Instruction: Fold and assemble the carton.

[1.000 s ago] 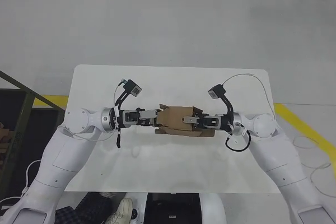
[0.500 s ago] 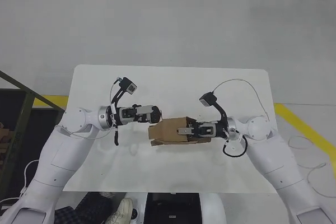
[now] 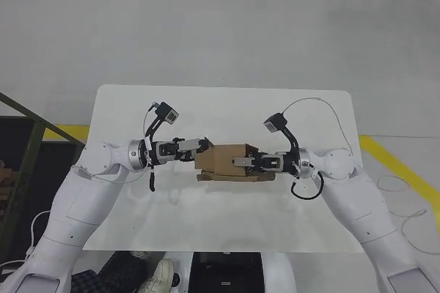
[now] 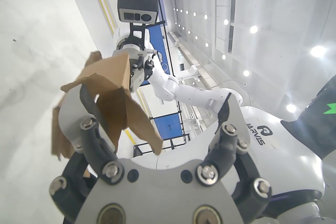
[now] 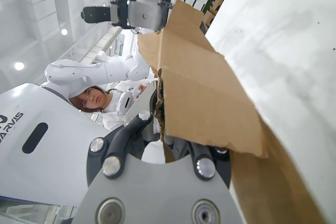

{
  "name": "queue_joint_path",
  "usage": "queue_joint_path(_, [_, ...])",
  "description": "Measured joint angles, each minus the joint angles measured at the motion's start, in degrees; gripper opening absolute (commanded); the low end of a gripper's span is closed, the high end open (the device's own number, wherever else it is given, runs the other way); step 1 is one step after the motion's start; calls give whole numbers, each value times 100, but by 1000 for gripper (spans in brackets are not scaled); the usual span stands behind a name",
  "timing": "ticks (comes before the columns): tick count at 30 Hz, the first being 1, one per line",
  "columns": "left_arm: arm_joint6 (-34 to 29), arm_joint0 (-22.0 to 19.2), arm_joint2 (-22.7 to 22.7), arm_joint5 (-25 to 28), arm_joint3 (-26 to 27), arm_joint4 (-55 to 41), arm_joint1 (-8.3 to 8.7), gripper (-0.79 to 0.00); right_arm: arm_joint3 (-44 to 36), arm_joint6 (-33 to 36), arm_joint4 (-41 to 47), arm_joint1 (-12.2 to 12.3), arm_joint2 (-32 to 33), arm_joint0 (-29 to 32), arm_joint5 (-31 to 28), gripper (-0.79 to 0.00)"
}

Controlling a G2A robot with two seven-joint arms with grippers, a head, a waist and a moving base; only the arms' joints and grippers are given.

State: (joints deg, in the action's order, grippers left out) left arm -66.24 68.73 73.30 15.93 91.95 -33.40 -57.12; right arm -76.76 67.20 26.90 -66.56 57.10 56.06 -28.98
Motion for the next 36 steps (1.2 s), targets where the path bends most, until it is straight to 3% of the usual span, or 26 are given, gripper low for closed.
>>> queue_joint_path(36, [-38, -86, -531, -97, 93, 133, -102, 0, -228, -1330, -777, 23, 338, 190, 16, -785])
